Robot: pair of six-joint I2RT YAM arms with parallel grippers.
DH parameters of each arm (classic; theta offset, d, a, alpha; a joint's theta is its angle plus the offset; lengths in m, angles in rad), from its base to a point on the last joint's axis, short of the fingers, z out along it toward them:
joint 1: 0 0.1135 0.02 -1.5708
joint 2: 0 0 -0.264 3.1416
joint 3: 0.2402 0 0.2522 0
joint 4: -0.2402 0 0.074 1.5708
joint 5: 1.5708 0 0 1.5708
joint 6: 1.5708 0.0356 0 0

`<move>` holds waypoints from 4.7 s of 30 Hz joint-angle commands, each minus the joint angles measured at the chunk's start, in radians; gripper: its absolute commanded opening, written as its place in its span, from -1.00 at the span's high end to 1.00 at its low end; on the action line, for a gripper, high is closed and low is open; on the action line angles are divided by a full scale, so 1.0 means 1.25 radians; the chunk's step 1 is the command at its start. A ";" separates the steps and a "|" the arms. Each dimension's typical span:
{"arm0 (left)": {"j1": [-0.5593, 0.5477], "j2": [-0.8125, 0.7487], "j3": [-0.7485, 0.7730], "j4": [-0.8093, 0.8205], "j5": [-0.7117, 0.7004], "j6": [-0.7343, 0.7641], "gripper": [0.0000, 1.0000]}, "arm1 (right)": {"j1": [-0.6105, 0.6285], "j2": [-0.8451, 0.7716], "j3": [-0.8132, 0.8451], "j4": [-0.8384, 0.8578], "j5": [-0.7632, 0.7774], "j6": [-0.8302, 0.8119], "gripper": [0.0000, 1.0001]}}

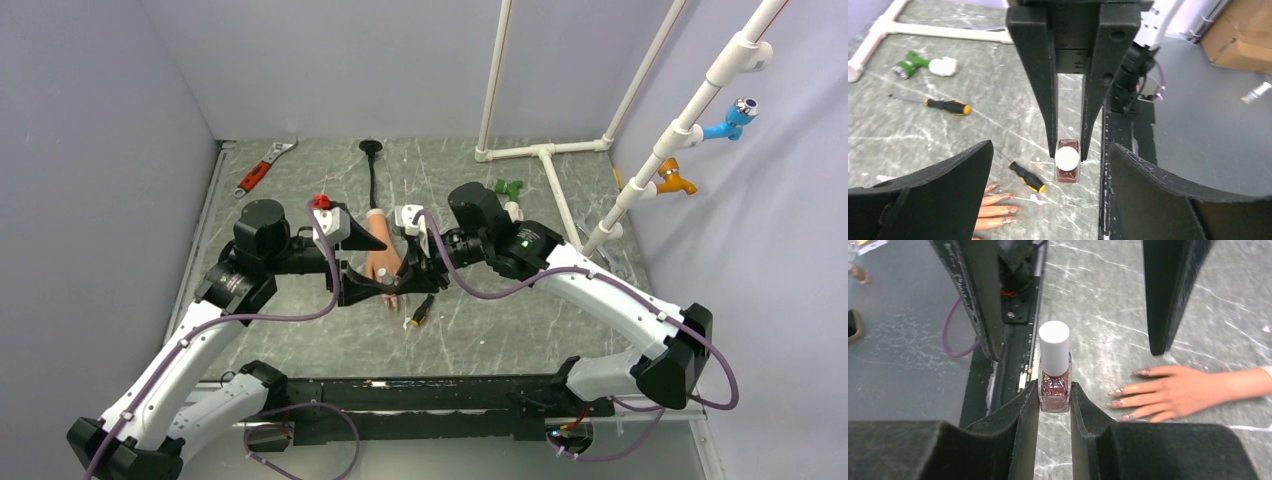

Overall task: Paint the nails
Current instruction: Screw the nail polish bottle.

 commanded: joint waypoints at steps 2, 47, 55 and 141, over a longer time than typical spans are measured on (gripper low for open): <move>0.022 -0.022 0.006 0.044 -0.106 -0.035 -0.75 | 0.001 -0.008 0.042 0.076 0.168 0.076 1.00; 0.024 0.033 0.006 0.073 0.007 -0.076 1.00 | 0.007 0.002 0.058 0.104 0.191 0.077 1.00; 0.025 0.035 0.025 0.023 0.037 -0.004 1.00 | 0.007 -0.011 0.050 0.068 0.132 0.033 1.00; 0.061 0.018 -0.003 0.118 -0.057 -0.129 0.10 | 0.003 0.003 0.040 0.134 0.184 0.082 1.00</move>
